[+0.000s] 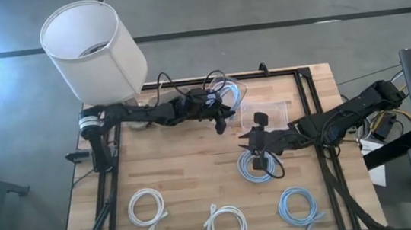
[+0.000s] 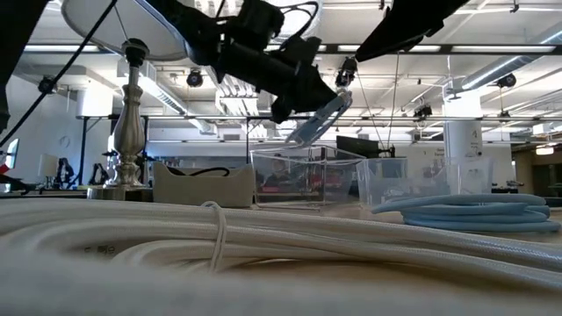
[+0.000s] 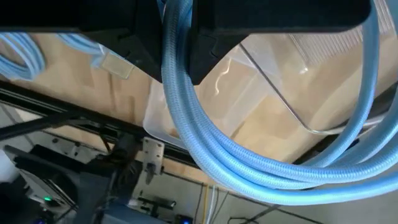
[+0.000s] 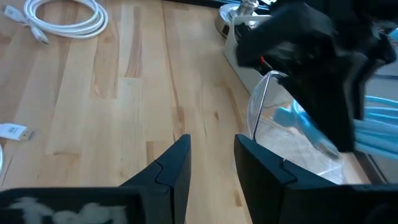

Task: Pick & Place USB Port
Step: Put the top left blue USB cable into the left transparent bin

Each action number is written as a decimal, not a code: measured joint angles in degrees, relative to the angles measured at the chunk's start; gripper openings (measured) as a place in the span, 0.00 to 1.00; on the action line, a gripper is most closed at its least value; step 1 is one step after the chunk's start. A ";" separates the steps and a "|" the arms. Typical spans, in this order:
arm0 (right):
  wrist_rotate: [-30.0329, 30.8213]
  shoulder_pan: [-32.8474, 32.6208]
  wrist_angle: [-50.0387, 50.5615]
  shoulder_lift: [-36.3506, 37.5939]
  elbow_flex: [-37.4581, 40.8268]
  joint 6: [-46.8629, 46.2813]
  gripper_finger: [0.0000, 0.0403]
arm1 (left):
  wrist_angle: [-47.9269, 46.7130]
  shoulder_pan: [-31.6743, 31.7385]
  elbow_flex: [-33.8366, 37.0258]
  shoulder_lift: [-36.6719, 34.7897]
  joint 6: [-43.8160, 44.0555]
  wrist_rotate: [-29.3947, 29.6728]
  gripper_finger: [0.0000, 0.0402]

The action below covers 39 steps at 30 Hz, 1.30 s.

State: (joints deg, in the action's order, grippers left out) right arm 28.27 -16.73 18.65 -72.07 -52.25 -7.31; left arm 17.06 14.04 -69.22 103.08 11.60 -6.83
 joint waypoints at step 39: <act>0.02 0.02 0.44 -0.02 0.00 1.38 0.28 | -3.29 2.71 -2.79 10.12 1.70 1.12 0.21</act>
State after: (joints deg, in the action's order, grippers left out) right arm 28.29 -16.71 19.09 -72.10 -52.25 -5.93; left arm 13.77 16.75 -72.01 113.20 13.30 -5.71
